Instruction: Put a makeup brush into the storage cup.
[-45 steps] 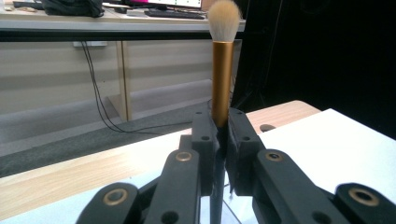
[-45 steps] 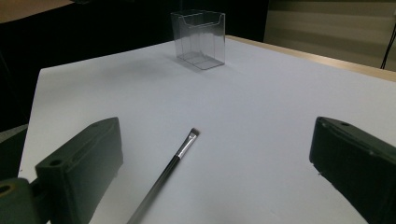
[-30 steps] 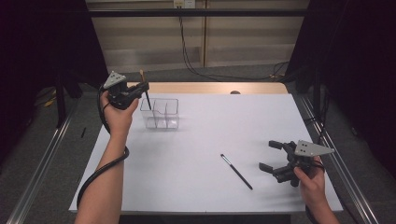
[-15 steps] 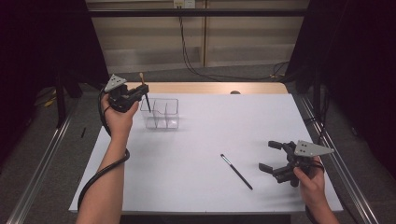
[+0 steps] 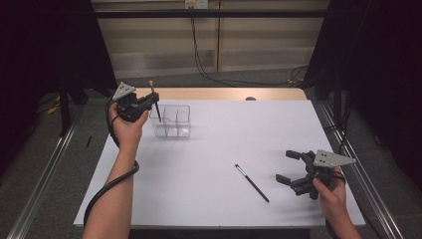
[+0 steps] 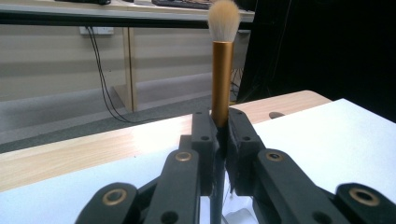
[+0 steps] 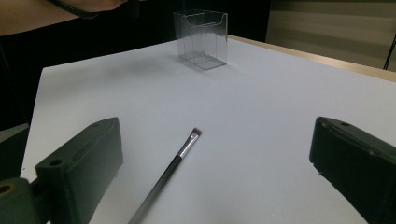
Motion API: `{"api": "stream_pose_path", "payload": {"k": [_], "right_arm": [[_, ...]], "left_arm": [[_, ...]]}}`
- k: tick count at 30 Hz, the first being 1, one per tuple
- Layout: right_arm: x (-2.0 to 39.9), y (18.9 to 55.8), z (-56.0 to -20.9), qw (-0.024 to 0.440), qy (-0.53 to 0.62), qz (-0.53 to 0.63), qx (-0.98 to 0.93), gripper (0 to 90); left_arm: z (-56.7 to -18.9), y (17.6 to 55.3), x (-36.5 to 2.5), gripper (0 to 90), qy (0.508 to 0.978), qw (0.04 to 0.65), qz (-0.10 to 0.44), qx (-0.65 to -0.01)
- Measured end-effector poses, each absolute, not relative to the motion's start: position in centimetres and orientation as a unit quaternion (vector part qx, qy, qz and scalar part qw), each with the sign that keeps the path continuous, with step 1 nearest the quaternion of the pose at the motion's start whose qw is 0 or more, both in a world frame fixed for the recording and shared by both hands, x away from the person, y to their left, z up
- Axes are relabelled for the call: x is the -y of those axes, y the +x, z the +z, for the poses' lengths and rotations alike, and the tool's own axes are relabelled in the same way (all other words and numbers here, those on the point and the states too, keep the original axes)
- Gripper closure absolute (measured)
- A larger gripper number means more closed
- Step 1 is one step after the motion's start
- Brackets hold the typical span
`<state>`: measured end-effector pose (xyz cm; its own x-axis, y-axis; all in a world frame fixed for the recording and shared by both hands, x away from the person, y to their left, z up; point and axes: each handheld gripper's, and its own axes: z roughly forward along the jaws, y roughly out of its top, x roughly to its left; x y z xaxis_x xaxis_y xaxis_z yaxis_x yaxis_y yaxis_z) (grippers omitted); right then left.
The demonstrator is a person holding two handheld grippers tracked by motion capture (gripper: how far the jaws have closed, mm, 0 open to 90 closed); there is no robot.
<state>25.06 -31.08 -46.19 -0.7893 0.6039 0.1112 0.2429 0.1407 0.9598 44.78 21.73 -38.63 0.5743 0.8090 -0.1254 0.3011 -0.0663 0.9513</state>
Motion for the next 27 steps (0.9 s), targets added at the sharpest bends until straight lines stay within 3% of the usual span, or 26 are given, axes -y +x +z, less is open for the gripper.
{"api": "stream_pose_path", "payload": {"k": [7,12,17,22,27], "right_arm": [[31.0,25.0,-46.2,0.153,0.285,0.590,-0.740,2.1],[31.0,25.0,-46.2,0.152,0.285,0.589,-0.740,2.2],[31.0,25.0,-46.2,0.151,0.285,0.589,-0.741,2.2],[30.9,25.0,-46.2,0.151,0.284,0.588,-0.742,2.2],[30.9,24.9,-46.2,0.152,0.286,0.587,-0.742,2.2]], "left_arm": [[-38.6,44.7,-21.6,81.3,0.687,0.562,0.219,-0.405],[-38.7,44.5,-21.7,54.9,0.686,0.566,0.204,-0.409],[-38.9,43.9,-21.9,37.7,0.686,0.564,0.209,-0.408],[-39.0,43.4,-22.0,23.6,0.685,0.571,0.204,-0.404],[-38.9,42.8,-21.9,18.9,0.686,0.583,0.196,-0.388]]}}
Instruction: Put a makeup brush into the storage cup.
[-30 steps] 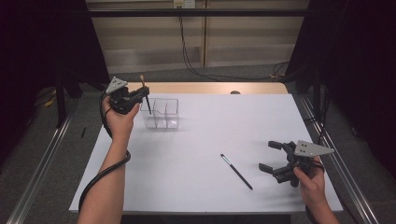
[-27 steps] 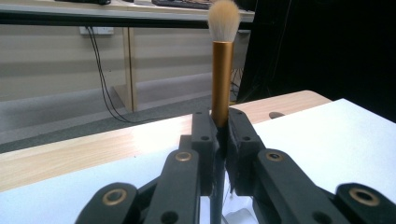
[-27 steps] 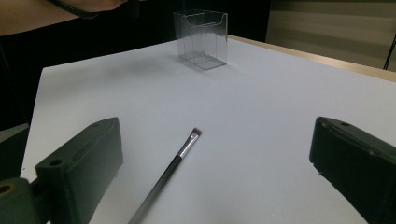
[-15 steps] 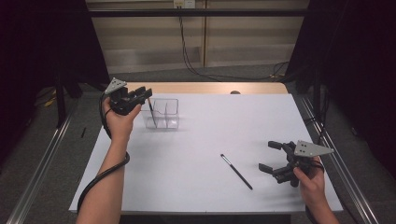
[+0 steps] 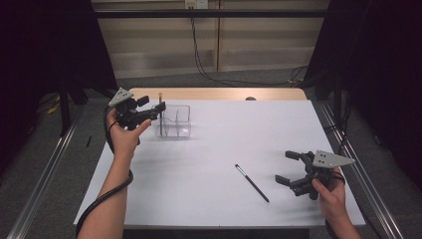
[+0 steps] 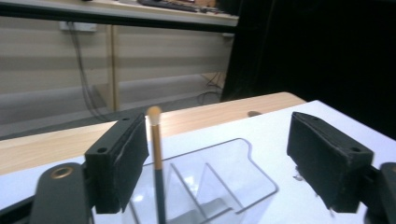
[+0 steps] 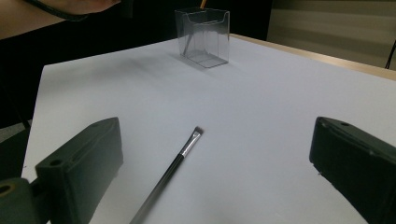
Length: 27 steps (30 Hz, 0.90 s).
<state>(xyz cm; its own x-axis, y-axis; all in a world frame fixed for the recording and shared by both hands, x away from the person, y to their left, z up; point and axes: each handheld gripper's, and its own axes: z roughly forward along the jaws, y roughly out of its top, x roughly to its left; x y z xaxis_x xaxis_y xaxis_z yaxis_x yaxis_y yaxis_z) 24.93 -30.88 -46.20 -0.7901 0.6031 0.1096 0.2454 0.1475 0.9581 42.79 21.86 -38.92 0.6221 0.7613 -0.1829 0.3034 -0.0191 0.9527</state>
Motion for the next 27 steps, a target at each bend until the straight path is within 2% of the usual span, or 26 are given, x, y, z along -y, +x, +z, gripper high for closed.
{"api": "stream_pose_path", "payload": {"k": [16,27], "right_arm": [[31.2,24.1,-46.2,0.161,0.293,0.585,-0.739,2.2],[30.9,24.1,-46.1,0.162,0.294,0.585,-0.739,2.2]], "left_arm": [[-39.8,40.3,-21.8,5.4,0.692,0.602,0.178,-0.356],[-40.4,38.2,-21.9,1.9,0.702,0.607,0.161,-0.336]]}}
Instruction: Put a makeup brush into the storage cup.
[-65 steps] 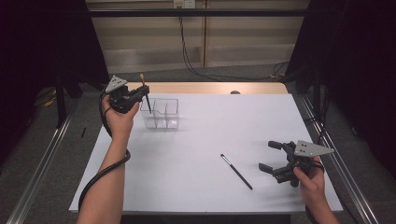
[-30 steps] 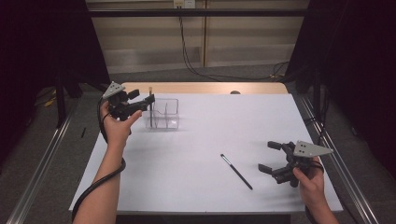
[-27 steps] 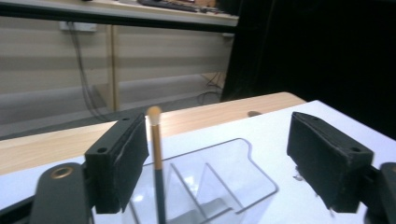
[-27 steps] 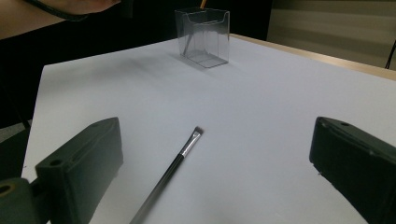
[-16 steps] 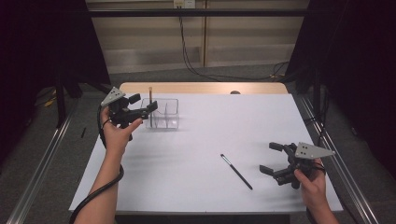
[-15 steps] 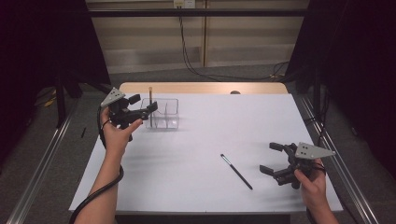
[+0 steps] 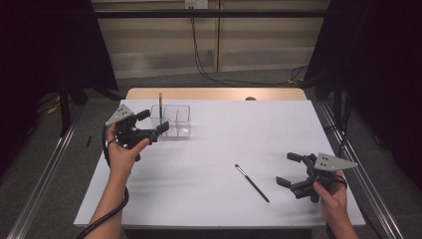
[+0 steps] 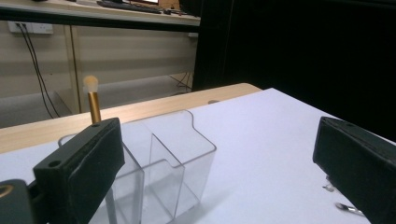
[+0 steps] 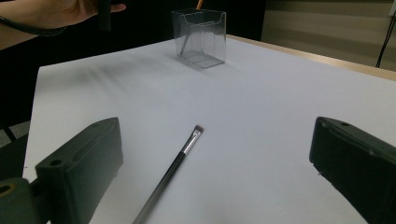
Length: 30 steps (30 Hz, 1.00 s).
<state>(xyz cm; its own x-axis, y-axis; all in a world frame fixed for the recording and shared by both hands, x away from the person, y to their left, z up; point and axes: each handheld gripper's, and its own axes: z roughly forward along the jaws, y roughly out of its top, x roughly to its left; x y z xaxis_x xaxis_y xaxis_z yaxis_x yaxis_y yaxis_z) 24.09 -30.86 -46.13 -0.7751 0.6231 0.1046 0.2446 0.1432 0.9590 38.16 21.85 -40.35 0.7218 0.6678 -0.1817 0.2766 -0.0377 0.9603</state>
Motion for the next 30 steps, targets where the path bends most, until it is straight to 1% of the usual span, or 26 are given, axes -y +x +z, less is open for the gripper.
{"api": "stream_pose_path", "payload": {"k": [21,27,30], "right_arm": [[30.6,24.3,-46.2,0.161,0.293,0.584,-0.740,2.2],[30.6,24.3,-46.2,0.160,0.290,0.583,-0.742,2.2],[30.6,24.3,-46.3,0.160,0.291,0.584,-0.740,2.2]], "left_arm": [[-42.2,35.3,-21.2,0.0,0.714,0.629,0.116,-0.285],[-42.6,34.7,-21.3,0.0,0.716,0.631,0.103,-0.281],[-42.8,34.4,-21.2,0.0,0.724,0.627,0.104,-0.269]]}}
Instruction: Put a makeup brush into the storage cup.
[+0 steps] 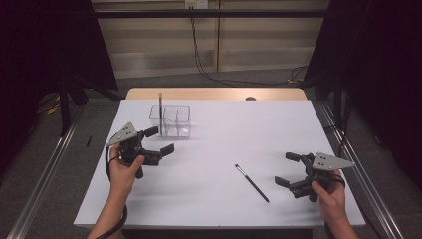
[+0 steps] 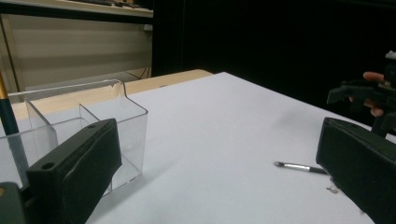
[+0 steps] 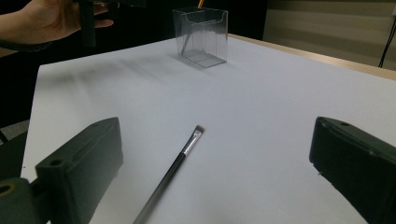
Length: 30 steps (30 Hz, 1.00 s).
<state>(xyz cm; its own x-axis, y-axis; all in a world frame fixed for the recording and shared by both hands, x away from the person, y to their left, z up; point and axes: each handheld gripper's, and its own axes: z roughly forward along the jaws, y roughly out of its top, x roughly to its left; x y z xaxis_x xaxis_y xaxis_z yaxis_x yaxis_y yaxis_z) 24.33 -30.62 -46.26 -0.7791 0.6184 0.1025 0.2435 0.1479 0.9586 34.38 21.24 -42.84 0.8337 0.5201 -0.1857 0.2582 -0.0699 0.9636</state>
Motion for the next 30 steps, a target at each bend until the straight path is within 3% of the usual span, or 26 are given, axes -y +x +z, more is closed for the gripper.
{"api": "stream_pose_path", "payload": {"k": [8,30], "right_arm": [[30.7,24.3,-46.3,0.160,0.290,0.585,-0.740,2.2],[30.5,24.4,-46.3,0.161,0.288,0.584,-0.741,2.2]], "left_arm": [[-43.2,33.4,-21.4,0.0,0.740,0.622,0.097,-0.237],[-44.0,30.8,-22.6,0.0,0.747,0.616,0.097,-0.230]]}}
